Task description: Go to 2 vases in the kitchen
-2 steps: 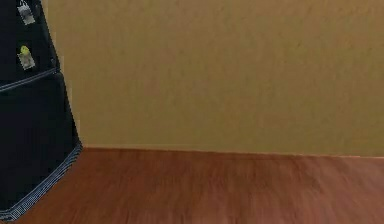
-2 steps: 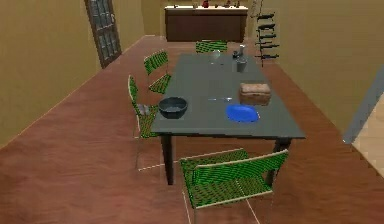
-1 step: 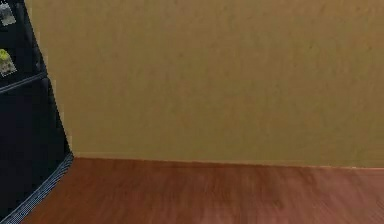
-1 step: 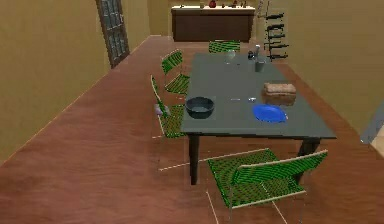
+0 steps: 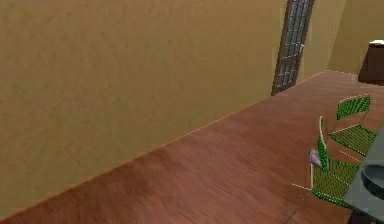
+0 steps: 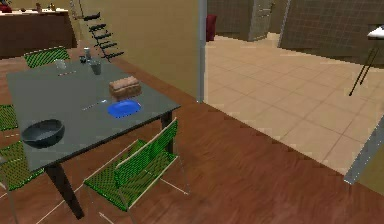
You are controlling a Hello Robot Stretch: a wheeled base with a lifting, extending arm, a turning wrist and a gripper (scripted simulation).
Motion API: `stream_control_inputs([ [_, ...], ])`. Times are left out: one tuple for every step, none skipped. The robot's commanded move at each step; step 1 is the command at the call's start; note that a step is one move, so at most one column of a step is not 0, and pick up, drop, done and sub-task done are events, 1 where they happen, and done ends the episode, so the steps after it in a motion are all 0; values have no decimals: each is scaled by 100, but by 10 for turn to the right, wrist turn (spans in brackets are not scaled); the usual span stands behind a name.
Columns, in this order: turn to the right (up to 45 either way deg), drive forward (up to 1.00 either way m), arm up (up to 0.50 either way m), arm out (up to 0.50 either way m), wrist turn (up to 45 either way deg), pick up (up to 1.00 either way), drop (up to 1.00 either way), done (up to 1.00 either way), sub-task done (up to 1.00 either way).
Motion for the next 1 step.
stream_control_inputs([
  [60,0,0,0,0,0,0,0,0],
])
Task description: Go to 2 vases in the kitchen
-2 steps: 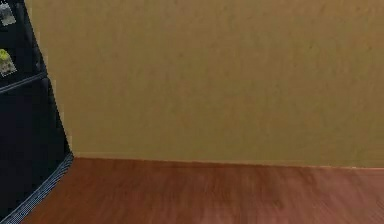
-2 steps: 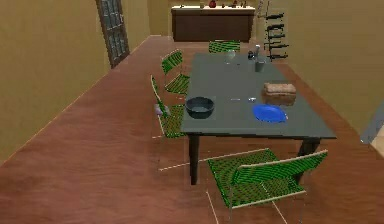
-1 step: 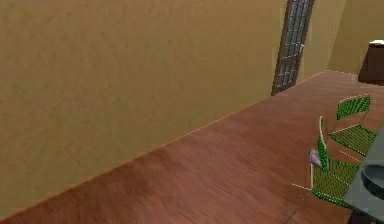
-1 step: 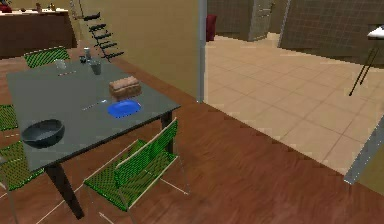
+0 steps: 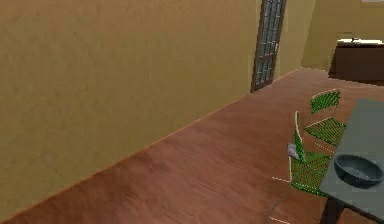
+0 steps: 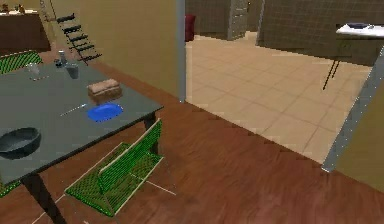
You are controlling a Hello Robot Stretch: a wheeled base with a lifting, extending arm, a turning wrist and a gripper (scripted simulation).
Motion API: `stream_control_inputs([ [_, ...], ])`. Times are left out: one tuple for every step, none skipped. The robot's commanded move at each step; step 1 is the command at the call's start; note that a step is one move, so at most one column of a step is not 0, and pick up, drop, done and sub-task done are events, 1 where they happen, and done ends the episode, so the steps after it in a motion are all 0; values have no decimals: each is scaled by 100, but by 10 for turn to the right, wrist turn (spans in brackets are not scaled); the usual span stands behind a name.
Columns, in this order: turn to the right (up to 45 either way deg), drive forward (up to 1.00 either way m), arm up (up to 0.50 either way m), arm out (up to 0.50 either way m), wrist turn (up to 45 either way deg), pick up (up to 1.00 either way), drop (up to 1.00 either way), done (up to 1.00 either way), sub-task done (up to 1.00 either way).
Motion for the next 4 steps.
stream_control_inputs([
  [0,100,0,0,0,0,0,0,0],
  [30,0,0,0,0,0,0,0,0],
  [0,70,0,0,0,0,0,0,0],
  [390,0,0,0,0,0,0,0,0],
])
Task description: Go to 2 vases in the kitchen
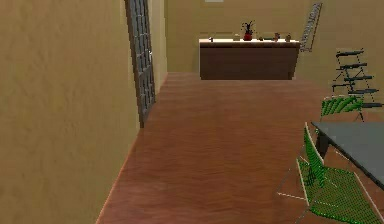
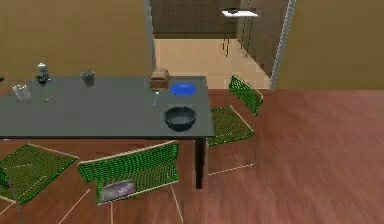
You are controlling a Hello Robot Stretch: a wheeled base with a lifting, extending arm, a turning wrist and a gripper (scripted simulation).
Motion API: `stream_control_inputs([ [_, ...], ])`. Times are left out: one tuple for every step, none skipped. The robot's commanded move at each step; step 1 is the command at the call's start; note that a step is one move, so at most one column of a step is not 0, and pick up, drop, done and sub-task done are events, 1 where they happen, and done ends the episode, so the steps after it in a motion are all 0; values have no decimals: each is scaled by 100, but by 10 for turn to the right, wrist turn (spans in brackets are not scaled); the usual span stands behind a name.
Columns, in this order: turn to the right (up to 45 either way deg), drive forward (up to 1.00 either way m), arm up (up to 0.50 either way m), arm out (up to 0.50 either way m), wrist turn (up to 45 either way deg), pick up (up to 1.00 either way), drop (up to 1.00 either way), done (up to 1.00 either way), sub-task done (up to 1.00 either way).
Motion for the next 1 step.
stream_control_inputs([
  [0,100,0,0,0,0,0,0,0],
])
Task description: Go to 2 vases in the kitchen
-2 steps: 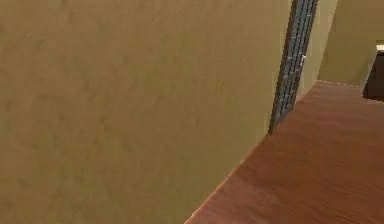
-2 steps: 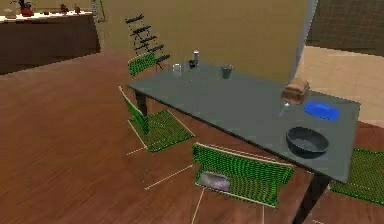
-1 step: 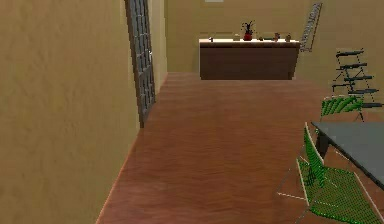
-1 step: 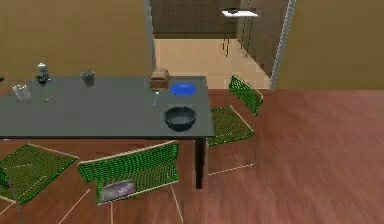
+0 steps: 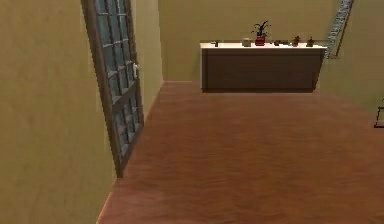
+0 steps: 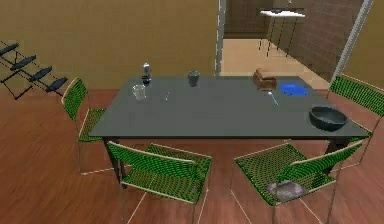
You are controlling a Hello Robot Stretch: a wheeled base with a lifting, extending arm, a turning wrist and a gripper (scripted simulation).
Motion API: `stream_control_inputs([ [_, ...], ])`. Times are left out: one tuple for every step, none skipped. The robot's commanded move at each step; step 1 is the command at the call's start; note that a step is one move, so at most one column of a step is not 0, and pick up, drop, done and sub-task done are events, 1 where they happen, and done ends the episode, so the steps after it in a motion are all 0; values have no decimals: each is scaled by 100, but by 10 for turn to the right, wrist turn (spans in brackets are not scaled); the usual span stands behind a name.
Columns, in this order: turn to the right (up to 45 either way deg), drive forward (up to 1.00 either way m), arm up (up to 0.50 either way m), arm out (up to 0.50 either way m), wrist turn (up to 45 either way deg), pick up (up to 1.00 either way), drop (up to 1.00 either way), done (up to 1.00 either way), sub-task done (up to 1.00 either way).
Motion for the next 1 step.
stream_control_inputs([
  [0,35,0,0,0,0,0,0,0],
])
